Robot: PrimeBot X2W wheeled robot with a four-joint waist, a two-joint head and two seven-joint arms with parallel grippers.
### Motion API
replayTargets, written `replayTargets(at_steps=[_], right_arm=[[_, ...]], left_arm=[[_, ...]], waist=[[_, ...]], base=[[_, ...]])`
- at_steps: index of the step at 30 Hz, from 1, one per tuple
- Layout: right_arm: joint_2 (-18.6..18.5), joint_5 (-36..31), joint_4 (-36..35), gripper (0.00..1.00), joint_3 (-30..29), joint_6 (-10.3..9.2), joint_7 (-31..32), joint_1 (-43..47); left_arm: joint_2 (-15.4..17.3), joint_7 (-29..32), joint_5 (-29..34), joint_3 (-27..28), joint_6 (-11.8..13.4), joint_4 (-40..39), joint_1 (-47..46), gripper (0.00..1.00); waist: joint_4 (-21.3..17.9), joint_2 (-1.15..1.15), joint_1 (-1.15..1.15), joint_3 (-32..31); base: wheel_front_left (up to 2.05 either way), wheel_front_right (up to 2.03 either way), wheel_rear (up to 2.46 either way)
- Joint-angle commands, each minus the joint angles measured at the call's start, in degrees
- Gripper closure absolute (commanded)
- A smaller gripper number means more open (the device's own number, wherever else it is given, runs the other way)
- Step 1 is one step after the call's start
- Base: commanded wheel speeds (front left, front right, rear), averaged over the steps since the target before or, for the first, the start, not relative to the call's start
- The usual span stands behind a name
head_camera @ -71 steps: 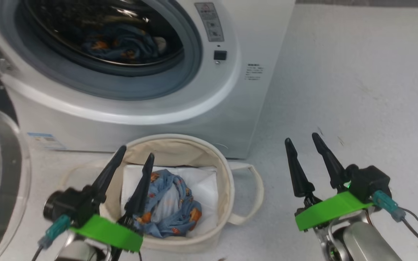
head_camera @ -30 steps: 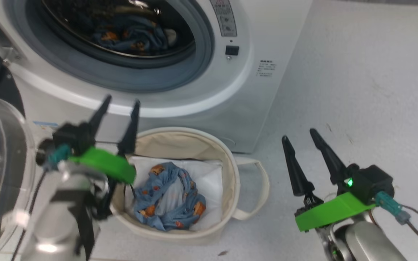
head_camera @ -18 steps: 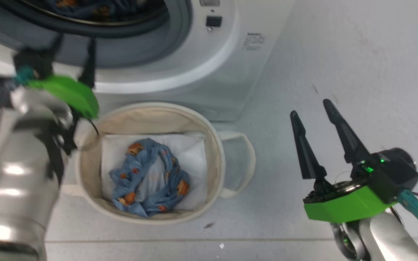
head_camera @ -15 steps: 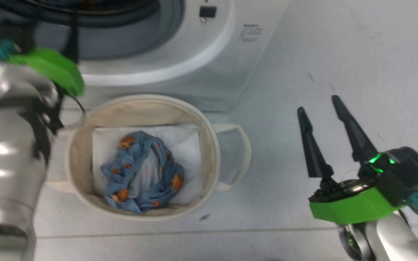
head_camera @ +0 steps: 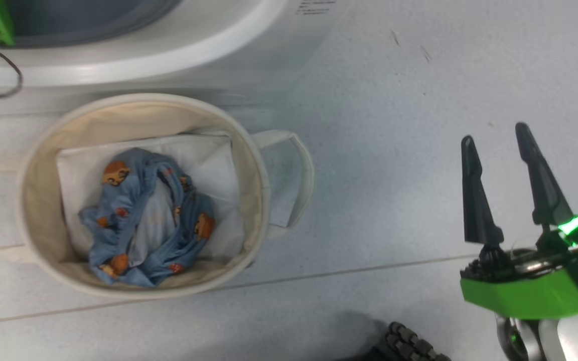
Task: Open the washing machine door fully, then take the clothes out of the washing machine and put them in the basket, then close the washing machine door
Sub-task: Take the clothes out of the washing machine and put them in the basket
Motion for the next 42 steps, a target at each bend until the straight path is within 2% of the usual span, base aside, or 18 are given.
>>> replayTargets(at_steps=[1, 10, 20, 21, 22, 32, 37, 42], right_arm=[[0.0, -0.4, -2.4, 0.0, 0.6, 0.42, 0.1, 2.6], [1.8, -1.5, -4.2, 0.0, -0.1, 0.42, -0.7, 4.6], [3.9, -3.8, -5.9, 0.0, 0.0, 0.42, -0.2, 6.4], [4.0, -3.8, -5.9, 0.0, 0.0, 0.42, -0.2, 6.3], [4.1, -3.9, -5.9, 0.0, 0.2, 0.42, -0.2, 6.1], [3.8, -3.6, -3.3, 0.0, 2.7, 0.42, -0.3, 3.1], [3.4, -2.3, -0.9, 0.0, 4.5, 0.42, -0.3, 1.2], [2.9, -0.6, 2.3, 0.0, 6.3, 0.42, -0.7, -0.9]], left_arm=[[3.6, 0.4, 0.8, -0.1, 0.9, -0.9, -3.7, 0.0], [5.8, 5.3, 1.8, -1.3, 3.8, 0.1, -9.2, 0.0], [7.5, 12.5, 1.3, -1.8, 6.0, 0.5, -8.8, 0.01], [7.3, 12.6, 1.6, -2.4, 5.9, 0.6, -8.9, 0.92], [7.1, 12.6, 1.9, -2.8, 5.9, 0.6, -9.0, 1.0], [3.9, 5.8, -0.2, -2.5, 5.1, 0.5, -6.1, 1.0], [2.0, 3.8, -2.6, -1.2, 3.9, 0.6, -2.7, 1.0], [-0.1, 1.0, -5.0, -0.2, 1.7, 0.6, 2.4, 1.0]], waist=[[-1.5, 0.0, -0.01, 1.7], [-2.8, 0.0, -0.01, 5.5], [-2.4, 0.0, -0.01, 6.1], [-2.3, 0.0, -0.01, 6.2], [-2.3, 0.0, -0.01, 6.2], [-1.0, 0.0, -0.01, 1.6], [-0.4, 0.0, -0.01, -2.5], [0.7, 0.0, -0.01, -8.0]], base=[[0.0, 0.0, 0.0], [0.0, 0.0, 0.0], [0.06, 0.06, 0.06], [0.0, 0.0, 0.0], [0.0, 0.0, 0.0], [0.0, 0.0, 0.0], [0.0, 0.0, 0.0], [0.0, 0.0, 0.0]])
